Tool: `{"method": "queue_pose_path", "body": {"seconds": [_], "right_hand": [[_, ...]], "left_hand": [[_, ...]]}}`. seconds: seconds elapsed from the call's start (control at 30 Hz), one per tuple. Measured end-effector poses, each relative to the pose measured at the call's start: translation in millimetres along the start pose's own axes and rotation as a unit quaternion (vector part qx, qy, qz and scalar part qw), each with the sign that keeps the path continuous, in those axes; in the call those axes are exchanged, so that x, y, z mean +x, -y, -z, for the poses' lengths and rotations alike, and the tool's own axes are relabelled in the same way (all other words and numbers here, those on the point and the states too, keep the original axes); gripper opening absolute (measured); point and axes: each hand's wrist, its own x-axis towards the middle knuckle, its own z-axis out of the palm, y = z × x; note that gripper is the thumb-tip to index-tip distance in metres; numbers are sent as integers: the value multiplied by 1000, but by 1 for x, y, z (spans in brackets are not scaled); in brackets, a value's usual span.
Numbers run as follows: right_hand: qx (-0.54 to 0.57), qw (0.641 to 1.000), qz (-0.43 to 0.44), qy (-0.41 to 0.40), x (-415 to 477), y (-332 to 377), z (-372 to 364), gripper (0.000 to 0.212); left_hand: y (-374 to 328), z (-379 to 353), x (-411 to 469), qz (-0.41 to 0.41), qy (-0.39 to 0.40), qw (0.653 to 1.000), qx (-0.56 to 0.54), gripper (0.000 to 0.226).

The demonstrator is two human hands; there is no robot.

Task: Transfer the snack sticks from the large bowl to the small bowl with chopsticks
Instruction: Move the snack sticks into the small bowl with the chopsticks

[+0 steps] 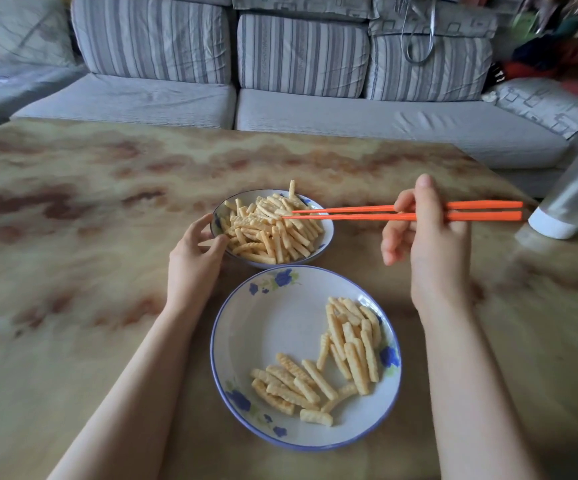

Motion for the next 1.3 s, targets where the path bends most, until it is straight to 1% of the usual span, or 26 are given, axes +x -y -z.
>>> {"method": "queue_pose_path", "body": {"seconds": [0.07, 0.13, 0.23, 0.3, 0.53, 0.73, 0.8, 0.9, 1.0, 1.07, 1.13, 1.23, 1.3], "right_hand": [[-5, 999, -2, 35, 0, 9, 9, 42], [-18, 994, -13, 103, -2, 18, 19, 43], [-76, 973, -48, 214, -8, 27, 29, 42], [-108, 959, -58, 256, -13, 32, 31, 40], [-137, 945, -63, 292, -19, 48, 39, 40], [-150, 931, -76, 324, -21, 42, 35, 39], [-150, 934, -76, 314, -20, 39, 32, 40], [-138, 948, -74, 279, -19, 35, 28, 42], [-102, 964, -65, 236, -17, 32, 24, 44], [-59, 980, -42, 186, -13, 30, 22, 45], [-9, 993, -14, 116, -10, 27, 17, 48], [50, 999, 4, 17, -7, 20, 8, 42], [64, 998, 5, -15, -6, 14, 0, 40]], "left_hand": [[0, 0, 0, 2, 1, 1000, -5, 40], [1, 0, 1, -1, -1, 1000, -2, 39], [1, -1, 1, -3, -3, 1000, -3, 38], [1, 0, 1, -2, -2, 1000, -5, 38], [0, 0, 0, 0, 1, 1000, -4, 39], [-2, 1, -1, 0, -3, 1000, 4, 40], [-2, 1, -1, -1, -2, 1000, 18, 40], [-2, 1, -2, 0, -1, 1000, 24, 40], [-2, 1, -2, 1, -2, 1000, 13, 40], [-2, 1, -2, 3, -3, 1000, 10, 39], [-2, 1, -1, 1, -4, 1000, 14, 39], [-2, 1, -2, 6, -2, 1000, 6, 40], [-2, 1, -2, 7, -1, 1000, 5, 41]]}}
